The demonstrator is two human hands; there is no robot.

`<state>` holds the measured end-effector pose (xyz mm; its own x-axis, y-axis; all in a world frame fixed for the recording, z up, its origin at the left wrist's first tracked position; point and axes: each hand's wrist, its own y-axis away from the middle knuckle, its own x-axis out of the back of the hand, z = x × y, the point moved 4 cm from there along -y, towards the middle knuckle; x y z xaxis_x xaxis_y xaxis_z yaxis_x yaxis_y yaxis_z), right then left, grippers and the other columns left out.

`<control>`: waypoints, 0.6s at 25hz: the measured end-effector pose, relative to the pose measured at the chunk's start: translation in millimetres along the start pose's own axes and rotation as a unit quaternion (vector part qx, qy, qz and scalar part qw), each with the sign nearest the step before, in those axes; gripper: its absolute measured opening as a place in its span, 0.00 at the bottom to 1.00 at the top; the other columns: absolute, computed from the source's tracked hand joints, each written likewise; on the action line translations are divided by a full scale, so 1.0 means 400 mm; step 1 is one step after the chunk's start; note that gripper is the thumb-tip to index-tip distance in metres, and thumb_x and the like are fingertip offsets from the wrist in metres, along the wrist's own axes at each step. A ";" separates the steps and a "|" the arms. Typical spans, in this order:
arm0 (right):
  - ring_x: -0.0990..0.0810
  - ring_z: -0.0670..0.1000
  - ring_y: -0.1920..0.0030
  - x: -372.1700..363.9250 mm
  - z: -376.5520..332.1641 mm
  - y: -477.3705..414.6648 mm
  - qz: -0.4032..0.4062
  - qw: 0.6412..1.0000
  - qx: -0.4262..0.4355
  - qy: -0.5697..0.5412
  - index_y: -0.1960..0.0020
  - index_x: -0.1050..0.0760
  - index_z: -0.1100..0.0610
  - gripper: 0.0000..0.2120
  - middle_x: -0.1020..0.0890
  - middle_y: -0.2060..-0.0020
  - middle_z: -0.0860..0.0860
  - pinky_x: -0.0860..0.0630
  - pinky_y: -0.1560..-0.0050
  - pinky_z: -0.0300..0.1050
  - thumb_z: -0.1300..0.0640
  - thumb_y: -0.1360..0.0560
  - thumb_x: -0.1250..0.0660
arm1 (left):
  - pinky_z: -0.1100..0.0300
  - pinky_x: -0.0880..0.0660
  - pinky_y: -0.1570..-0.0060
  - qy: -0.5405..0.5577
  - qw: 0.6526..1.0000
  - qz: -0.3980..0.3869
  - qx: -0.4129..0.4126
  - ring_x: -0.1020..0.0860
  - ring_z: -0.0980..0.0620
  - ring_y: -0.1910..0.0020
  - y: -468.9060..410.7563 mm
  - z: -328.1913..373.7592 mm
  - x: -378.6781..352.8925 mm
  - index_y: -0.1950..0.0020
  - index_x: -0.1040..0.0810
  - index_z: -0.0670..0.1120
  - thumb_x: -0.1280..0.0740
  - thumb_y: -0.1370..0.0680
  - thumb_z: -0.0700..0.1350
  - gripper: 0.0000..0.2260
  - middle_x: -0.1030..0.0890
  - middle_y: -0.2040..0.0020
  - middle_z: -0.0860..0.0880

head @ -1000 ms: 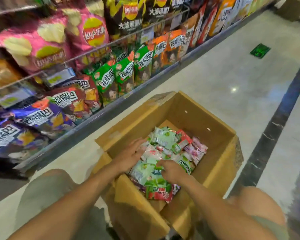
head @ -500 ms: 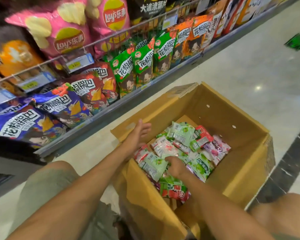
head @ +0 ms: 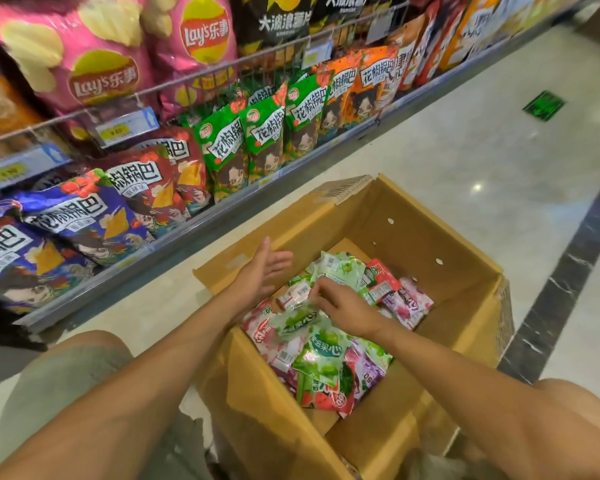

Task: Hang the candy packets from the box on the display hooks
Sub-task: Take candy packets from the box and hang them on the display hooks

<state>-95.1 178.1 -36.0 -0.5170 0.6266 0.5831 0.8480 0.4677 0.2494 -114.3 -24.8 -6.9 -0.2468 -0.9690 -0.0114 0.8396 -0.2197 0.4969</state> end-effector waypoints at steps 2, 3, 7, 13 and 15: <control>0.22 0.52 0.60 0.076 -0.042 0.012 0.026 0.995 -0.002 -0.092 0.47 0.28 0.56 0.06 0.20 0.60 0.55 0.25 0.56 0.56 0.55 0.14 0.39 | 0.40 0.35 0.24 0.035 0.999 -0.020 0.024 0.23 0.47 0.30 -0.001 -0.004 -0.003 0.31 0.21 0.52 0.56 0.24 0.74 0.40 0.18 0.33 0.50; 0.22 0.55 0.59 0.107 -0.051 0.014 0.044 0.987 -0.016 -0.154 0.46 0.29 0.59 0.06 0.20 0.59 0.61 0.24 0.56 0.57 0.57 0.14 0.40 | 0.40 0.34 0.24 0.052 0.997 -0.051 0.040 0.22 0.45 0.31 0.003 -0.006 -0.012 0.31 0.21 0.51 0.56 0.24 0.75 0.41 0.17 0.34 0.48; 0.17 0.56 0.52 0.167 -0.061 0.004 0.116 0.945 -0.100 -0.291 0.47 0.29 0.59 0.05 0.19 0.52 0.62 0.16 0.61 0.49 0.59 0.14 0.40 | 0.43 0.41 0.20 0.038 0.987 -0.145 0.050 0.33 0.47 0.22 0.048 0.012 -0.056 0.19 0.37 0.52 0.59 0.19 0.72 0.37 0.27 0.25 0.47; 0.15 0.54 0.58 0.168 -0.029 -0.023 0.183 0.902 -0.178 -0.348 0.45 0.25 0.58 0.08 0.17 0.52 0.56 0.17 0.60 0.51 0.54 0.14 0.40 | 0.53 0.18 0.43 -0.076 0.995 -0.067 0.006 0.13 0.54 0.48 0.004 0.002 -0.047 0.34 0.21 0.50 0.30 0.19 0.50 0.14 0.13 0.43 0.52; 0.17 0.55 0.60 0.136 0.015 -0.012 0.188 0.886 -0.243 -0.347 0.40 0.26 0.61 0.12 0.17 0.54 0.56 0.20 0.61 0.51 0.53 0.13 0.43 | 0.54 0.18 0.44 -0.048 0.998 -0.026 -0.013 0.13 0.54 0.48 -0.009 0.000 -0.030 0.37 0.20 0.51 0.30 0.18 0.47 0.10 0.13 0.44 0.52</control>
<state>-128.0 213.6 -10.0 0.0091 0.9926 0.1210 0.8384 -0.0735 0.5401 -114.1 -12.2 -8.6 -0.3340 -0.9413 0.0480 0.8369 -0.2728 0.4745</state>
